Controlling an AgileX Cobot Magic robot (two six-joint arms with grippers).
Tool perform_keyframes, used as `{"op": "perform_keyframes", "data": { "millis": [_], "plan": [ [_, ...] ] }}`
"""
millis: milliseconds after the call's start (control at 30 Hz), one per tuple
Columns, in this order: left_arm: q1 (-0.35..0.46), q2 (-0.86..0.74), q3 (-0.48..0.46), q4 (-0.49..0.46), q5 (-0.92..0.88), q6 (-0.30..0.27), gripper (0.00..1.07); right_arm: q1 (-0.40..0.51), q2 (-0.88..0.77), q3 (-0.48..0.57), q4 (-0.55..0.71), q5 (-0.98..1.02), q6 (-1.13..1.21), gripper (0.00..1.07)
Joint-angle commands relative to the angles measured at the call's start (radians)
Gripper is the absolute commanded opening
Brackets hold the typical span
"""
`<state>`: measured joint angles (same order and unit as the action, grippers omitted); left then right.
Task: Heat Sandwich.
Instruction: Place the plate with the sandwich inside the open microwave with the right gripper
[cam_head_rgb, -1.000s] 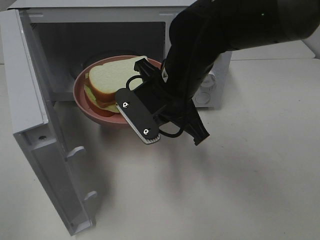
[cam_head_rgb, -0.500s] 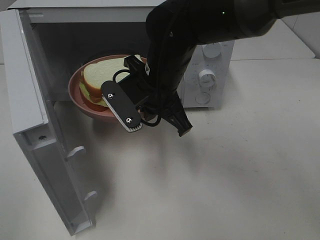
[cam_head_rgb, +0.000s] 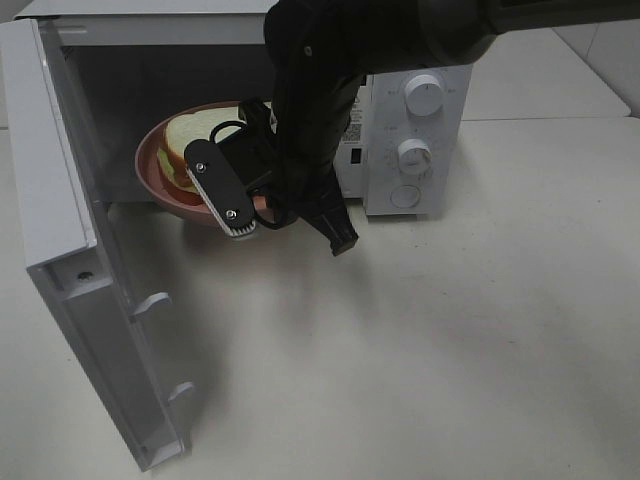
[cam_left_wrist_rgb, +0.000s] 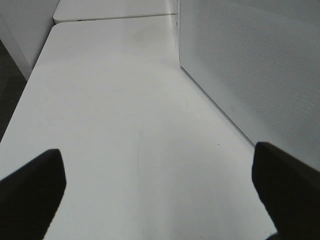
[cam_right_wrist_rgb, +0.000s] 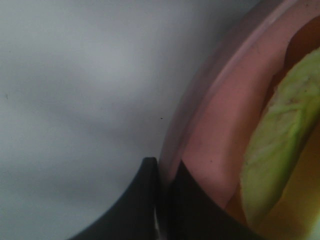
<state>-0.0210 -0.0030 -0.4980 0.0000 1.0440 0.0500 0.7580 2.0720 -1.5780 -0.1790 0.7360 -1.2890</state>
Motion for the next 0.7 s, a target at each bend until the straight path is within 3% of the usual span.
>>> {"op": "perform_keyframes", "data": {
  "millis": [33, 500, 700],
  "plan": [
    [0.000, -0.026, 0.005, 0.000, -0.009, -0.004, 0.96, -0.003, 0.014, -0.045, 0.001, -0.016, 0.036, 0.00],
    [0.000, -0.026, 0.005, 0.000, -0.009, -0.005, 0.96, -0.014, 0.101, -0.194, 0.000, 0.055, 0.044, 0.01],
    [0.000, -0.026, 0.005, 0.000, -0.009, -0.006, 0.96, -0.014, 0.174, -0.323, -0.011, 0.100, 0.076, 0.01]
  ]
}}
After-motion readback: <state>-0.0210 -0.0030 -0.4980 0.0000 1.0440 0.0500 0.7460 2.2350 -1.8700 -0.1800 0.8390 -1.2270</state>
